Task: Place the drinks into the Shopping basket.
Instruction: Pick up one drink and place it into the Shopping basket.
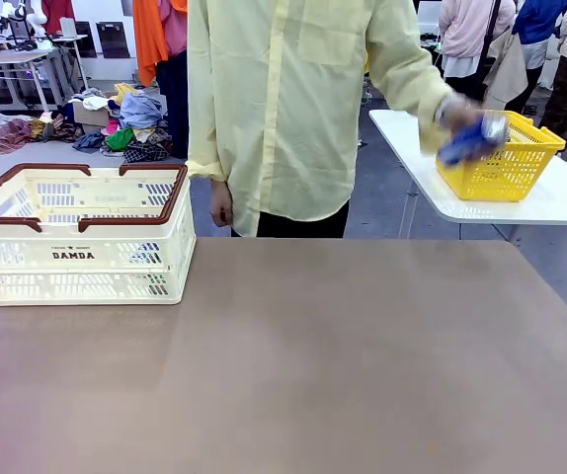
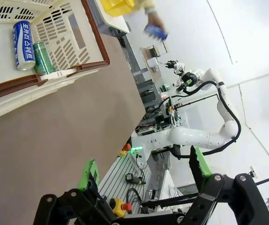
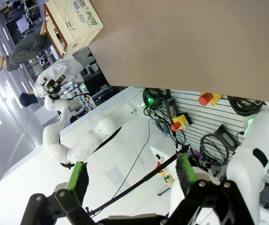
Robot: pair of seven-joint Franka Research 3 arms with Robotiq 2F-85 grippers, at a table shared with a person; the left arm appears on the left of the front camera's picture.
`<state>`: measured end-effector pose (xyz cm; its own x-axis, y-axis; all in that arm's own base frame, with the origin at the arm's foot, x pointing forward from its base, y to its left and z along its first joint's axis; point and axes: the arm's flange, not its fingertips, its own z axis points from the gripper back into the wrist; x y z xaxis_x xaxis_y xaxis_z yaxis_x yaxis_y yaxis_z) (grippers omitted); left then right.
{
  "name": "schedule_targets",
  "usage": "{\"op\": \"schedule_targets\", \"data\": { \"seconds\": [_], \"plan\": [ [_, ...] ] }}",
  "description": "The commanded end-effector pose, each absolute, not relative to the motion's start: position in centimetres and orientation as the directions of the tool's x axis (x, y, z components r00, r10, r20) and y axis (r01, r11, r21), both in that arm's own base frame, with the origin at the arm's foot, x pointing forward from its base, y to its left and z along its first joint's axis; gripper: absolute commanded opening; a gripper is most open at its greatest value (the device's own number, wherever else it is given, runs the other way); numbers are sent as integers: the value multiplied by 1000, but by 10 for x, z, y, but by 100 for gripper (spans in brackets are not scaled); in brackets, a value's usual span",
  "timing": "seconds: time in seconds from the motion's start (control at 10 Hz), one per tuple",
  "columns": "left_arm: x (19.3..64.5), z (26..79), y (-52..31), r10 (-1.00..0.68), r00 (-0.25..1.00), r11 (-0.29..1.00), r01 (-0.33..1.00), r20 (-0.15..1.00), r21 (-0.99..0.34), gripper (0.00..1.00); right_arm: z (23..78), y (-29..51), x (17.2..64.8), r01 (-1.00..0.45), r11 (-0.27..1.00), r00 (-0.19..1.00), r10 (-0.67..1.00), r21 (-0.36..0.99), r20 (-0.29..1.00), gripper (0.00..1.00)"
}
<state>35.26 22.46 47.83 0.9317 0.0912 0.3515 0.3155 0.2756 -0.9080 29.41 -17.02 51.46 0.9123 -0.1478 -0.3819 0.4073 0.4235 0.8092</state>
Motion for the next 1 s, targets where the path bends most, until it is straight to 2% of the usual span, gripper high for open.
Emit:
{"op": "schedule_targets", "data": {
  "seconds": [0.0, 0.4, 0.5, 0.6, 0.7, 0.8, 0.9],
  "plan": [
    [351, 479, 222, 99, 932, 280, 310, 348, -909, 100, 514, -173, 291, 389, 442, 920, -133, 809, -369, 100],
    [351, 479, 222, 99, 932, 280, 310, 348, -909, 100, 515, -170, 294, 407, 423, 912, -148, 809, -382, 100],
    [351, 479, 222, 99, 932, 280, 310, 348, -909, 100, 549, -219, 261, 345, 429, 933, -253, 835, -256, 100],
    [351, 479, 222, 99, 932, 280, 310, 348, -909, 100, 570, -253, 230, 401, 570, 903, -379, 717, -204, 100],
    [351, 479, 222, 99, 932, 280, 310, 348, -909, 100, 585, -265, 207, 427, 592, 890, -409, 683, -201, 100],
    [351, 479, 222, 99, 932, 280, 310, 348, -909, 100, 546, -217, 260, 396, 467, 916, -269, 791, -299, 100],
    [351, 479, 222, 99, 932, 280, 310, 348, -909, 100, 546, -217, 260, 396, 467, 916, -269, 791, -299, 100]
  ]
}}
